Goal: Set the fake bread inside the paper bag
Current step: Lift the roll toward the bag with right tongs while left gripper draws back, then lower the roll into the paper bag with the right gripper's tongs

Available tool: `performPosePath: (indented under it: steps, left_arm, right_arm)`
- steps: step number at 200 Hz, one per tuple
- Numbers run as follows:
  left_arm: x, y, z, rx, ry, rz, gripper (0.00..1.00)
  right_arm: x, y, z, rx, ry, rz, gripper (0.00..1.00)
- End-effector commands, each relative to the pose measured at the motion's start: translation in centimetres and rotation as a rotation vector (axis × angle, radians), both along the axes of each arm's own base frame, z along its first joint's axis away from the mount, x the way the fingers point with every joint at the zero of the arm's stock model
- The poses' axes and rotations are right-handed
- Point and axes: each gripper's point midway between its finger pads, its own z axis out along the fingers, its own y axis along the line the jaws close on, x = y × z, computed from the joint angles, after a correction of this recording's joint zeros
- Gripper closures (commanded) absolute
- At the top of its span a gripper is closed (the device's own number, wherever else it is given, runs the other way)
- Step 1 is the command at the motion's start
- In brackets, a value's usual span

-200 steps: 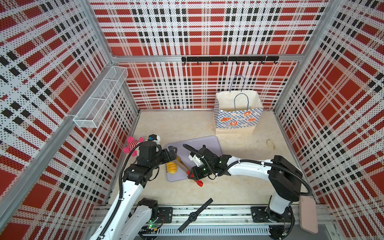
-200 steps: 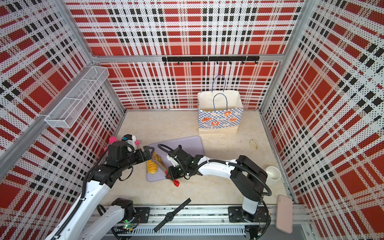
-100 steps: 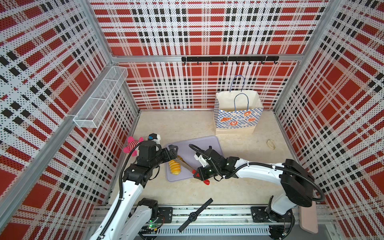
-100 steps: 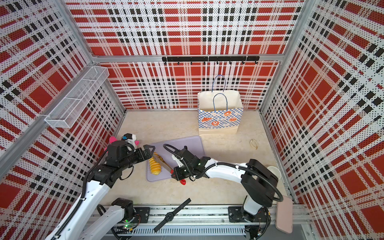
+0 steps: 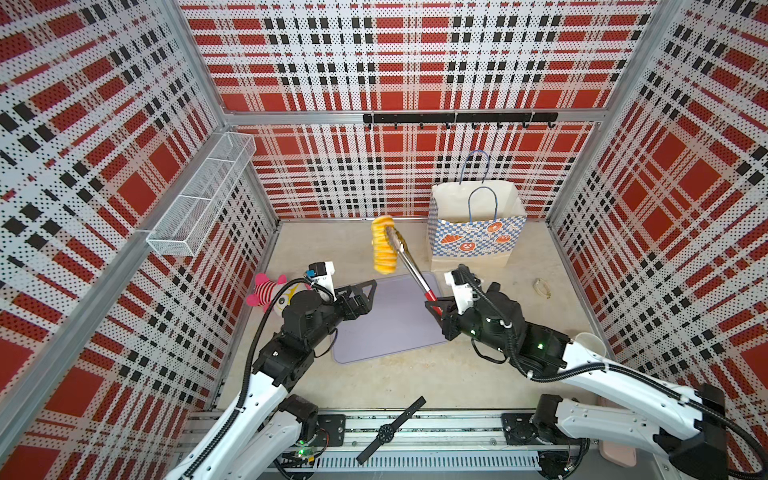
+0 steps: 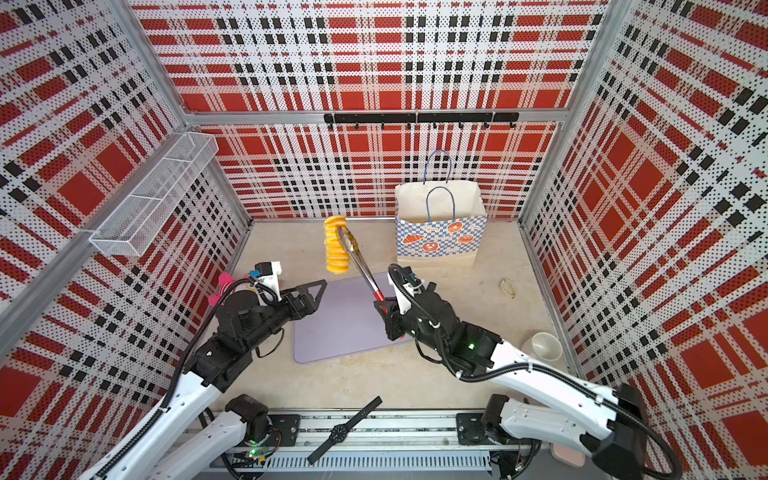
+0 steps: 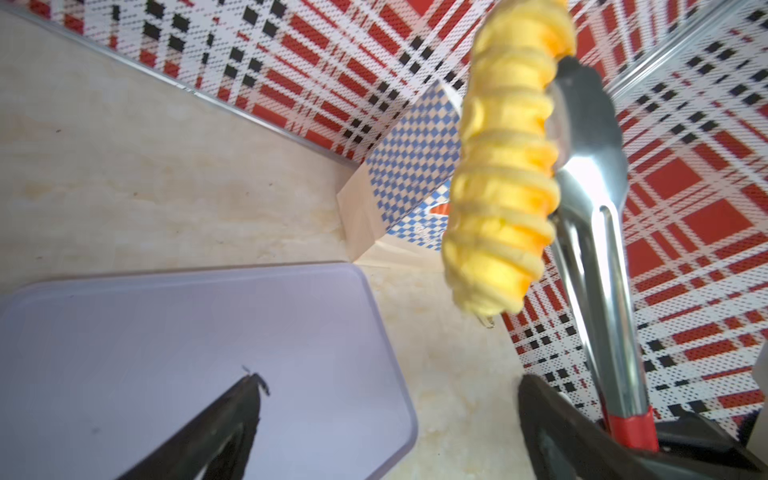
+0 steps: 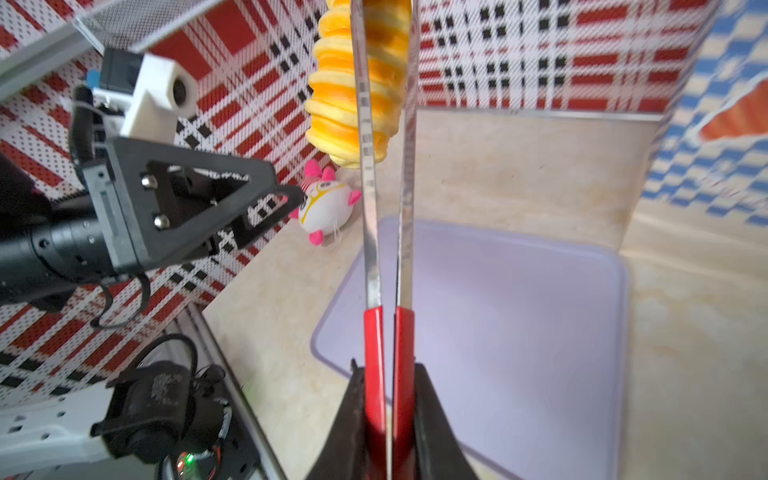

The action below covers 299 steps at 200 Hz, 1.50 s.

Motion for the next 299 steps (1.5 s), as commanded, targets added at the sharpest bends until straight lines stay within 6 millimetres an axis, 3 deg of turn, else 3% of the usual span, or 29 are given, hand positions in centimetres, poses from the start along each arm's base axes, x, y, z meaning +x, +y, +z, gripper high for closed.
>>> performPosePath:
  steps: [1, 35, 68, 96, 120, 156, 202, 249, 299]
  left_arm:
    - [0.6, -0.2, 2.7, -0.084, -0.117, 0.051, 0.02]
    - [0.3, -2.6, 2.1, -0.135, -0.158, 0.024, 0.02]
    - [1.3, -4.9, 1.1, -0.108, -0.166, 0.021, 0.02]
    - [2.4, -7.2, 0.4, -0.029, -0.173, -0.002, 0.02]
    - [3.0, -8.3, 1.3, 0.062, -0.232, -0.007, 0.02]
    - [2.1, -7.4, 0.4, 0.033, -0.305, -0.022, 0.02]
    - [1.5, -5.2, -1.0, 0.034, -0.333, 0.018, 0.02]
    - [1.5, -5.3, -2.3, 0.041, -0.311, -0.005, 0.02]
    - [1.3, -5.1, -2.4, 0.031, -0.309, -0.006, 0.02]
  right_arm:
    - [1.3, -2.9, 5.2, 0.033, -0.182, -0.136, 0.85]
    - [1.5, -5.4, 7.5, 0.002, -0.262, -0.22, 0.85]
    - [1.6, -7.6, 8.9, -0.04, -0.323, -0.294, 0.85]
    - [1.8, -9.3, 9.5, -0.059, -0.362, -0.359, 0.86]
    - [2.0, -10.1, 9.9, -0.056, -0.392, -0.391, 0.87]
    - [3.5, -11.6, 9.7, -0.102, -0.412, -0.469, 0.87]
    - [6.8, -12.5, 8.7, -0.134, -0.376, -0.535, 0.87]
    - [10.9, -12.1, 7.9, -0.177, -0.349, -0.571, 0.87]
    - [13.6, -12.0, 6.2, -0.304, -0.337, -0.645, 0.88]
